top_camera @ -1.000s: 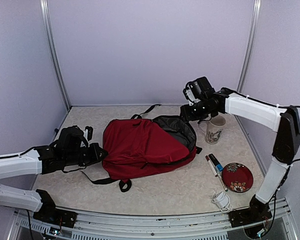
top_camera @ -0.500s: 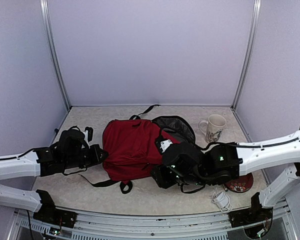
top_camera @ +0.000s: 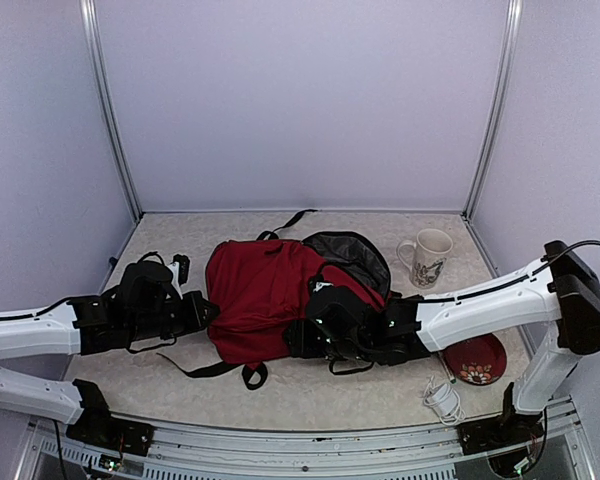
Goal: Pack the student bag
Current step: Grab the largest pocket of the student bag.
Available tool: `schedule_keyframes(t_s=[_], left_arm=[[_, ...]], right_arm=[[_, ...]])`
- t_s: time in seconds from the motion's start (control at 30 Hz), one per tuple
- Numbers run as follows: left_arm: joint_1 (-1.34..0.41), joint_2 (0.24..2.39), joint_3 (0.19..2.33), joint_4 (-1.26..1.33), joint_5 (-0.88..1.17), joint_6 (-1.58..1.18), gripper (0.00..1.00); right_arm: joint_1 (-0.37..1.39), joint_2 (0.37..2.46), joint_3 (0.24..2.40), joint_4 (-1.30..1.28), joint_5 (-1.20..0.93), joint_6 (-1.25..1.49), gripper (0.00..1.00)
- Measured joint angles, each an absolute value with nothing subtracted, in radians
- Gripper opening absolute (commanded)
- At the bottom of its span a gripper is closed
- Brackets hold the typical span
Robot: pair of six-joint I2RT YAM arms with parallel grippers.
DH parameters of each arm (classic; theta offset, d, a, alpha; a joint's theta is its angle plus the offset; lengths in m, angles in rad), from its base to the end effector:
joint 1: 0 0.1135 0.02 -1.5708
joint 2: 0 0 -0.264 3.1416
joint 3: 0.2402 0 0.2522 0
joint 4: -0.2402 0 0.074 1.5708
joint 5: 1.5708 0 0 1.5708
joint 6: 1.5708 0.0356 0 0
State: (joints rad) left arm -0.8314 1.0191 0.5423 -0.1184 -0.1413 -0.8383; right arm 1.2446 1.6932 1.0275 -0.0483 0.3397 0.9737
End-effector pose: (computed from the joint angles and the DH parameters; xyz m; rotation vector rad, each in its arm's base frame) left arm 0.1501 -0.1572 0.2180 -0.0931 2.2712 -0.7854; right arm 0.1276 0.3403 0.2010 -0.1353 2.3597 0.7835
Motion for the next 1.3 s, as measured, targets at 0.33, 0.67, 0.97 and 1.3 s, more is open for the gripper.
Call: schedule_keyframes(t_s=[0.33, 0.67, 0.97, 1.3], left_arm=[[-0.833, 1.029, 0.549, -0.118, -0.141, -0.837, 0.00], [-0.835, 1.039, 0.564, -0.122, -0.145, -0.822, 0.00], [-0.838, 1.042, 0.566, -0.122, -0.150, -0.813, 0.00], [-0.838, 1.048, 0.568, -0.121, -0.150, -0.808, 0.00]], right_arm=[[1.207, 1.722, 1.025, 0.002, 0.321, 1.012, 0.46], [1.231, 1.573, 0.894, -0.117, 0.323, 1.069, 0.46], [1.263, 1.617, 1.002, -0.096, 0.363, 1.047, 0.58], [1.237, 1.722, 1.024, -0.007, 0.409, 1.045, 0.45]])
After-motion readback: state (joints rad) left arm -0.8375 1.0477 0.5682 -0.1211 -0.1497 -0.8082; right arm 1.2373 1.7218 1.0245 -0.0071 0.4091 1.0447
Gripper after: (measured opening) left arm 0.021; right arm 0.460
